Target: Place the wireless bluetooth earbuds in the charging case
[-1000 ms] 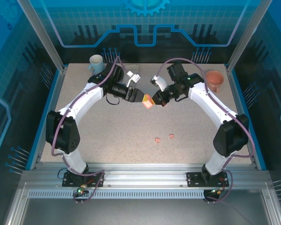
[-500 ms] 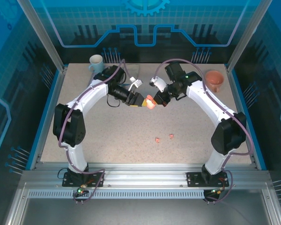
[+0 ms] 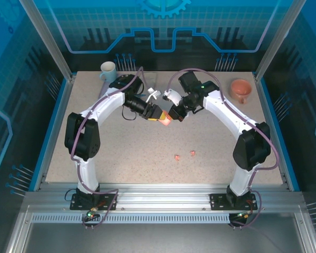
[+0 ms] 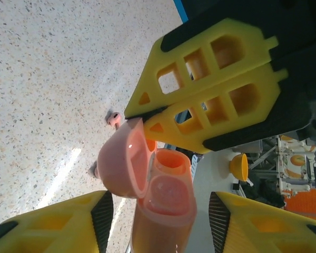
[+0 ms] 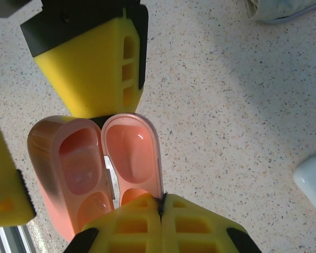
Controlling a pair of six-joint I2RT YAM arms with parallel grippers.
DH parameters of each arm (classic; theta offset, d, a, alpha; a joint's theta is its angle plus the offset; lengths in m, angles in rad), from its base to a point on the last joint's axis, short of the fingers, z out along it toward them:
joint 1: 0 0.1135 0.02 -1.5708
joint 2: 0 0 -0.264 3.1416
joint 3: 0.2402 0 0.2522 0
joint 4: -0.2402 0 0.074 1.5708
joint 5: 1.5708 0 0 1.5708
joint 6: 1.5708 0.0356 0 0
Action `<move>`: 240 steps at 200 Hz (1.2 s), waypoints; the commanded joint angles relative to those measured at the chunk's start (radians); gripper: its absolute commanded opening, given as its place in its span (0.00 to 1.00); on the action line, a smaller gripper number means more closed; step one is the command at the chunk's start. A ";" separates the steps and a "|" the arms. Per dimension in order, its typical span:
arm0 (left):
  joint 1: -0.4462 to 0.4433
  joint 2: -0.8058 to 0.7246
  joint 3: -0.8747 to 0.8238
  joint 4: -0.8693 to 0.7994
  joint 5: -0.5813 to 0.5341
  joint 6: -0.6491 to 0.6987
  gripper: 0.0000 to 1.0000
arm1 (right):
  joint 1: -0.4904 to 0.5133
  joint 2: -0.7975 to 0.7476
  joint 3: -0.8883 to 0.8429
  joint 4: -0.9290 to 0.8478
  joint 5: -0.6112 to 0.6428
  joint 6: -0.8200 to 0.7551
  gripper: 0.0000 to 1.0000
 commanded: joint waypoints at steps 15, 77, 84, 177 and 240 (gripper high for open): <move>-0.002 0.010 0.035 -0.056 0.068 0.052 0.48 | 0.013 0.010 0.034 -0.026 0.004 -0.018 0.00; -0.002 0.037 0.073 -0.128 0.127 0.109 0.38 | 0.017 0.006 0.039 -0.028 0.009 -0.023 0.00; -0.003 0.039 0.073 -0.131 0.132 0.113 0.38 | 0.018 0.006 0.040 -0.027 0.008 -0.023 0.00; -0.005 0.057 0.082 -0.130 0.131 0.112 0.39 | 0.026 0.006 0.054 -0.027 0.008 -0.018 0.00; -0.005 0.068 0.090 -0.124 0.128 0.107 0.31 | 0.028 0.001 0.059 -0.027 0.016 -0.017 0.00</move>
